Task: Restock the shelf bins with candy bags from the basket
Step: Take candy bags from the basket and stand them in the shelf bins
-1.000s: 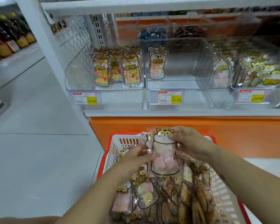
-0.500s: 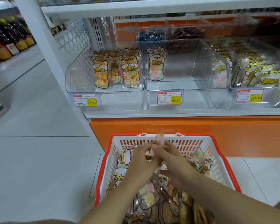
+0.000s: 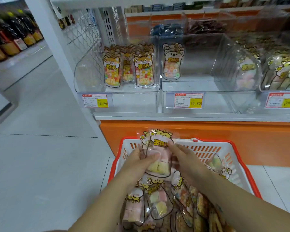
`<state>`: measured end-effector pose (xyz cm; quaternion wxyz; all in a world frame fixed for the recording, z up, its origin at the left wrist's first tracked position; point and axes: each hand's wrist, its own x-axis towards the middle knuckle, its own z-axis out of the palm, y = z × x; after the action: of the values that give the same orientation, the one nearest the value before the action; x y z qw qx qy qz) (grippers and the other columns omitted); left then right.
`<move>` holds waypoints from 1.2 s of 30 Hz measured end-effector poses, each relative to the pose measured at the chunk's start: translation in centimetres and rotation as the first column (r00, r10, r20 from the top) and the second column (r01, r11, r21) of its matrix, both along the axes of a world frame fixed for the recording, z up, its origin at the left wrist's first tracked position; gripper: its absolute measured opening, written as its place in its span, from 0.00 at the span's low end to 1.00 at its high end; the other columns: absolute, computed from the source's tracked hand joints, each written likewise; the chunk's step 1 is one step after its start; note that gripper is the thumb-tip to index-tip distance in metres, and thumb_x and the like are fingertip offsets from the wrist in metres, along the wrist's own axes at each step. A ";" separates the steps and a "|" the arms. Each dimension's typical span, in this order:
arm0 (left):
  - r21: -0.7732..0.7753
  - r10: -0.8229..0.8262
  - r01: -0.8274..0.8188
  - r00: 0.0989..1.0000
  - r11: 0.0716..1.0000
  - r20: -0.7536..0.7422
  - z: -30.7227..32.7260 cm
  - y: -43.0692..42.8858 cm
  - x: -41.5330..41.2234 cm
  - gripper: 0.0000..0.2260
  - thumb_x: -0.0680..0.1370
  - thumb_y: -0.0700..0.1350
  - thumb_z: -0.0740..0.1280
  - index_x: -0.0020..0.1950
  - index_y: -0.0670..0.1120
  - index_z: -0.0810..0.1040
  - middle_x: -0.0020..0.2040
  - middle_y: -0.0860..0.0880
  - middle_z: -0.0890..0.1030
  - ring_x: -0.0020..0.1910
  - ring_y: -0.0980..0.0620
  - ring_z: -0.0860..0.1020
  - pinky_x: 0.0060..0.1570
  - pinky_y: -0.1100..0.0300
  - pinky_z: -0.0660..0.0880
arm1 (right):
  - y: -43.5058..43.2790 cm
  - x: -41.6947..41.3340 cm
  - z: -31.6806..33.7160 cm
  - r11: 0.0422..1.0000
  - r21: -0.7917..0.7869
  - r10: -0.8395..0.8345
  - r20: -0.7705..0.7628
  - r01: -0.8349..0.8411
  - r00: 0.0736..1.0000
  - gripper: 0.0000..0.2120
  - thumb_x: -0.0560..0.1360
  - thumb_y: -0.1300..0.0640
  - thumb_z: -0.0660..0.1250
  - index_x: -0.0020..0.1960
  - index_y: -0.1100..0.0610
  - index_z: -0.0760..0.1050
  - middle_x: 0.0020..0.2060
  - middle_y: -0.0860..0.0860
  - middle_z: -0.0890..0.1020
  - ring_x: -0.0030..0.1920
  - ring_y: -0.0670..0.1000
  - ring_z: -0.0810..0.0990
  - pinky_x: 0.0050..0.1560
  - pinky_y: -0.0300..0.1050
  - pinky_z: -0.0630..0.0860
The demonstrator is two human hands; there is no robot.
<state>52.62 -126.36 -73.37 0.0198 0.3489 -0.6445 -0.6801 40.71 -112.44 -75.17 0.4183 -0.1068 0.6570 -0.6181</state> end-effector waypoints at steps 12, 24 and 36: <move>-0.434 0.481 -0.449 0.876 0.781 -0.040 -0.7 -6.1 2.6 0.16 0.76 0.50 0.74 0.57 0.47 0.72 0.45 0.54 0.78 0.44 0.56 0.77 0.42 0.57 0.70 | -6.2 -1.5 -7.2 0.479 0.858 0.877 -0.463 -0.183 0.126 0.36 0.78 0.53 0.65 0.80 0.48 0.51 0.80 0.49 0.51 0.80 0.55 0.49 0.78 0.58 0.54; -0.210 0.484 -0.477 0.875 0.854 -0.017 -0.8 -5.2 1.2 0.11 0.77 0.45 0.68 0.57 0.47 0.71 0.48 0.49 0.77 0.44 0.53 0.76 0.40 0.57 0.69 | -1.3 -4.4 -4.8 0.680 0.733 0.629 -0.570 -0.019 0.529 0.16 0.81 0.44 0.56 0.43 0.51 0.75 0.33 0.48 0.78 0.37 0.51 0.78 0.43 0.44 0.75; 0.115 0.169 -0.170 0.985 0.979 0.019 2.1 5.7 -0.6 0.35 0.65 0.57 0.75 0.70 0.52 0.69 0.65 0.44 0.77 0.62 0.40 0.78 0.63 0.38 0.75 | 6.9 -2.7 6.5 0.998 0.059 0.021 -0.110 -0.015 0.994 0.27 0.67 0.41 0.77 0.56 0.60 0.79 0.43 0.58 0.82 0.43 0.56 0.80 0.43 0.51 0.73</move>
<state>52.04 -120.64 -71.29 0.0543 0.4062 -0.5719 -0.7106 37.98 -105.58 -68.72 0.3896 -0.1348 0.6959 -0.5880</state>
